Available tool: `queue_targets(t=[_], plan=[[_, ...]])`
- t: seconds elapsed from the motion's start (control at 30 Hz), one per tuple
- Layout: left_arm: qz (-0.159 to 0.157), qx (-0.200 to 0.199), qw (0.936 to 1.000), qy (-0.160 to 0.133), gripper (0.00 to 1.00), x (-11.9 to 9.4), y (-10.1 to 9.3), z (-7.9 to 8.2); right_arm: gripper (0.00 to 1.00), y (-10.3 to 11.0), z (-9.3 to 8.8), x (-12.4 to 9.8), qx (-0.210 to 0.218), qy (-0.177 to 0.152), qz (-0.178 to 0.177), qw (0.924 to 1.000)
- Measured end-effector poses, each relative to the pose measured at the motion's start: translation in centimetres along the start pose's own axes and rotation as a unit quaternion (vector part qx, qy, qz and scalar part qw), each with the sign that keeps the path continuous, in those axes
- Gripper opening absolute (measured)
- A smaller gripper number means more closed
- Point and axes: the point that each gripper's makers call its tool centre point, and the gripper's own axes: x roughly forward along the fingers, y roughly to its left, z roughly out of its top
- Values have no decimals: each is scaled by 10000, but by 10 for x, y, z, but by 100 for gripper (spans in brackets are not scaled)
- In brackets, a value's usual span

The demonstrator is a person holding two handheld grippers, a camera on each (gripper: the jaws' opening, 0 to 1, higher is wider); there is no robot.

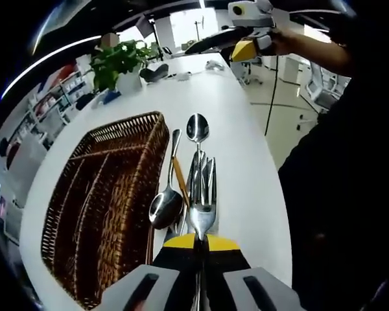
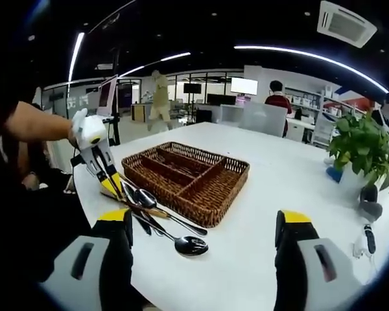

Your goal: Arrange the knives, forks, and spoons in their matching storage slots by inserting each utensil handle-first until every utensil is classified and aligned in the correct compartment

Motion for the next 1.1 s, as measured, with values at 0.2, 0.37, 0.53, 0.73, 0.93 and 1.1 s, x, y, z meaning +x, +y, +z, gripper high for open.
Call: queue_targets(t=[0.2,0.37,0.53,0.73,0.93,1.1], plan=[[40,-117,9998,-176,1,8,-3,0,93,1,-1,1,9,22,1,10000],[47,-139,9996,-248,1,7,-5,2,92,3,-2,1,-12,32,35,10000],[45,-21,9997,-257,0,0,-8,8,89,8,-1,3,8,16,119,9999],[30,70,9997,-231,0,-4,-10,9,88,57,8,12,-236,-149,1037,9942],[32,67,9997,-228,0,-4,-12,8,67,104,7,41,-449,-76,1685,9847],[1,124,9997,-191,0,-4,-14,8,59,139,3,65,-512,-43,2255,9729]])
